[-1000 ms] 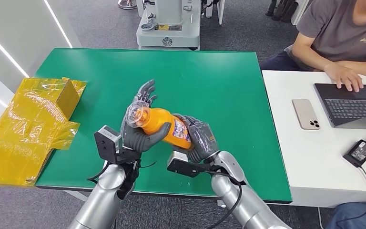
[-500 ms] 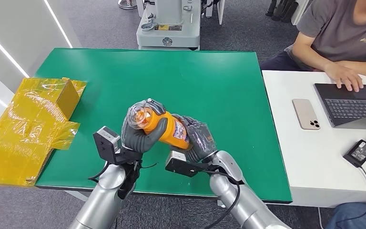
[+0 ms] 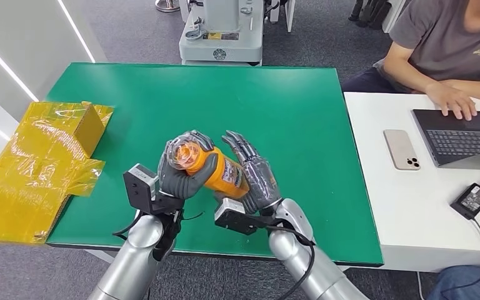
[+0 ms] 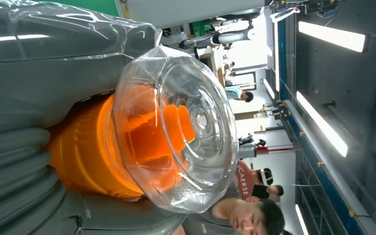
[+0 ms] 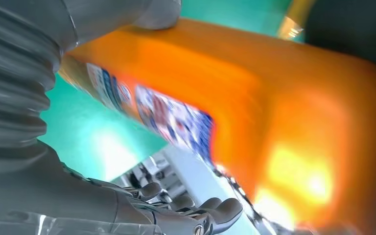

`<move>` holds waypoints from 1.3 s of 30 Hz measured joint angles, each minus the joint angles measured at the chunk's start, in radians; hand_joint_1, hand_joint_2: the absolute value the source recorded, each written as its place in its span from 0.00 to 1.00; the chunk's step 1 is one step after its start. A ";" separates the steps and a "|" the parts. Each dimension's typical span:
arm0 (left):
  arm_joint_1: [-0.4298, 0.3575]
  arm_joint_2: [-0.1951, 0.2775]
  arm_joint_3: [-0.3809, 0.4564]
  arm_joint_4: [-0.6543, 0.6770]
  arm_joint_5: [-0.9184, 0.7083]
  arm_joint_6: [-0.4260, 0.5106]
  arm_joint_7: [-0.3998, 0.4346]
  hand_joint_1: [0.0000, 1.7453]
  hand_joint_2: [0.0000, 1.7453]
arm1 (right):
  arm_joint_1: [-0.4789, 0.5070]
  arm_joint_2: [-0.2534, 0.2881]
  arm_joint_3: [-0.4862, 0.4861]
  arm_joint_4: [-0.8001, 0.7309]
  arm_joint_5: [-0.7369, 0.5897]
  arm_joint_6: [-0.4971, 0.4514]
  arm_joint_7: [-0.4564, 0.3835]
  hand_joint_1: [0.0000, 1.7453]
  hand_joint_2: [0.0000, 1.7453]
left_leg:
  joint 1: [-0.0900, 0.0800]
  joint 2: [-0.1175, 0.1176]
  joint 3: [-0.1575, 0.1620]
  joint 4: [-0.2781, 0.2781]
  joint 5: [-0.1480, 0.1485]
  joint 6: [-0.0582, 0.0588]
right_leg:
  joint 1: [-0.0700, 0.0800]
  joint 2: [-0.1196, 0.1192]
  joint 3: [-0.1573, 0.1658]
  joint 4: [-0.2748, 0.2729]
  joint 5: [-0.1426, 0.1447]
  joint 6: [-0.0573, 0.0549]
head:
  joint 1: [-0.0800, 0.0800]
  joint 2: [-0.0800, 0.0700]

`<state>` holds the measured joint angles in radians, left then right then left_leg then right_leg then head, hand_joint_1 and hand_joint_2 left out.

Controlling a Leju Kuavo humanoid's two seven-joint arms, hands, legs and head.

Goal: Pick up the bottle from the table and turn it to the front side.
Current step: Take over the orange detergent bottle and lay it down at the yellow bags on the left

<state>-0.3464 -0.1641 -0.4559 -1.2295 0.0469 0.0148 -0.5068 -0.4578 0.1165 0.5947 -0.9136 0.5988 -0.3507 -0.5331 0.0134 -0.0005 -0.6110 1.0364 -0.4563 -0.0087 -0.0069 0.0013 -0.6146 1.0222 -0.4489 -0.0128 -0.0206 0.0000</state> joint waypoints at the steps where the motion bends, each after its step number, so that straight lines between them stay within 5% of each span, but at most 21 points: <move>1: 0.000 0.002 0.000 0.000 -0.002 0.004 -0.002 1.00 1.00 | 0.010 -0.001 0.000 -0.029 -0.004 -0.003 -0.003 0.00 1.00 | 0.000 0.000 0.000 0.000 0.000 0.000 | 0.000 0.000 0.000 0.000 0.000 0.000 | 0.000 0.000; 20: 0.006 0.051 0.074 -0.086 -0.209 0.226 -0.004 1.00 1.00 | 0.229 -0.068 -0.018 -0.532 -0.162 0.014 -0.065 0.00 1.00 | 0.000 0.000 0.000 0.000 0.000 0.000 | 0.000 0.000 0.000 0.000 0.000 0.000 | 0.000 0.000; 31: 0.000 0.135 0.165 -0.112 -0.421 0.377 0.043 1.00 1.00 | 0.311 -0.085 -0.035 -0.684 -0.243 -0.030 -0.095 0.00 1.00 | 0.000 0.001 0.000 0.000 0.000 0.000 | 0.000 0.000 0.000 0.000 0.000 0.000 | 0.000 0.000; 39: -0.041 0.242 0.213 -0.054 -0.856 0.560 0.191 1.00 1.00 | 0.334 -0.089 -0.035 -0.707 -0.262 -0.024 -0.096 0.00 1.00 | 0.000 0.001 0.001 -0.001 0.000 0.000 | 0.000 0.001 0.000 0.000 0.000 0.000 | 0.000 0.000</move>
<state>-0.3869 0.0778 -0.2425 -1.2832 -0.8095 0.5744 -0.3156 -0.1238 0.0278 0.5592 -1.6206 0.3365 -0.3745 -0.6294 0.0138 0.0006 -0.6103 1.0358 -0.4561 -0.0089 -0.0068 0.0023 -0.6148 1.0225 -0.4490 -0.0129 -0.0207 0.0000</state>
